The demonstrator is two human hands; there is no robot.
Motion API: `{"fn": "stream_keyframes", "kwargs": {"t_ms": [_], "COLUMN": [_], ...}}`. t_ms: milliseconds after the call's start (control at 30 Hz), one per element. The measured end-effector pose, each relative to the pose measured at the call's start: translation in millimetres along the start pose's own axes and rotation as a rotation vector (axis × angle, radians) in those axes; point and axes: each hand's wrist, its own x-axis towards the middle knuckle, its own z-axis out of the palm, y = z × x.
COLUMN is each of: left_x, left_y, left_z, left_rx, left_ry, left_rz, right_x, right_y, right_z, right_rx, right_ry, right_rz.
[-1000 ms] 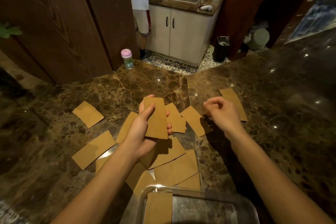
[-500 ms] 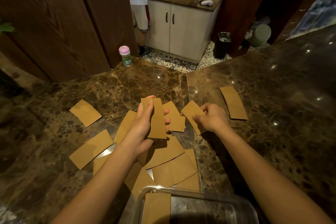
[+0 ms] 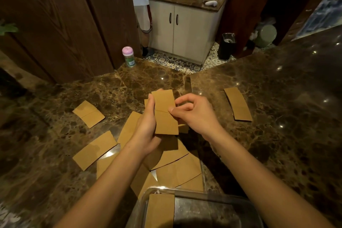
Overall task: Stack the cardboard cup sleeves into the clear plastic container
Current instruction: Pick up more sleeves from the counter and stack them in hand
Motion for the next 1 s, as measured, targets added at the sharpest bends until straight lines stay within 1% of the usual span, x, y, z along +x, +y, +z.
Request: {"fn": "stream_keyframes", "kwargs": {"t_ms": [67, 133, 233, 300, 367, 433, 467, 567, 633, 700, 800, 867, 933, 1000], "left_x": [-2.4, -4.9, -10.2, -13.5, -16.2, -20.2, -23.0, -31.6, -36.3, -40.8, -47.2, -49.9, -51.5, -52.1], "left_y": [5.0, 9.2, 13.6, 15.2, 15.8, 17.3, 18.0, 18.9, 17.2, 14.9, 11.4, 10.1, 8.7, 7.7], "left_z": [-0.7, -2.7, -10.0, -17.0, -26.9, -38.3, -44.3, -57.4, -66.4, -72.7, -77.1, -76.2, -73.9, -69.9], "left_rx": [0.009, 0.003, 0.001, 0.016, 0.034, 0.046, 0.057, 0.096, 0.098, 0.096, 0.087, 0.103, 0.1, 0.093], "left_ry": [-0.012, -0.033, -0.023, -0.007, 0.037, 0.083, 0.106, 0.177, 0.22, 0.259, 0.28, 0.283, 0.286, 0.287], "left_rz": [0.056, 0.063, 0.061, 0.068, 0.082, 0.101, 0.105, 0.102, 0.105, 0.111, 0.093, 0.091, 0.096, 0.105], "right_x": [-0.9, -4.2, -6.3, -6.6, -8.6, -11.5, -12.9, -15.5, -18.1, -19.0, -19.3, -21.7, -25.7, -26.5], "right_y": [-2.0, -5.9, -7.5, -5.8, -1.2, 6.0, 10.6, 28.1, 39.9, 47.2, 47.2, 47.1, 46.2, 45.2], "right_z": [2.1, 3.6, 10.9, 15.1, 17.3, 17.7, 18.3, 20.0, 23.2, 24.4, 20.5, 18.7, 17.5, 15.5], "right_rx": [-0.107, -0.207, -0.361, -0.39, -0.356, -0.391, -0.46, -0.768, -0.897, -0.962, -1.004, -0.945, -0.815, -0.76], "right_ry": [0.013, 0.037, 0.079, 0.066, -0.014, -0.166, -0.26, -0.51, -0.615, -0.653, -0.648, -0.637, -0.53, -0.336], "right_rz": [-0.07, -0.137, -0.235, -0.256, -0.265, -0.285, -0.307, -0.335, -0.361, -0.402, -0.44, -0.433, -0.427, -0.458]}}
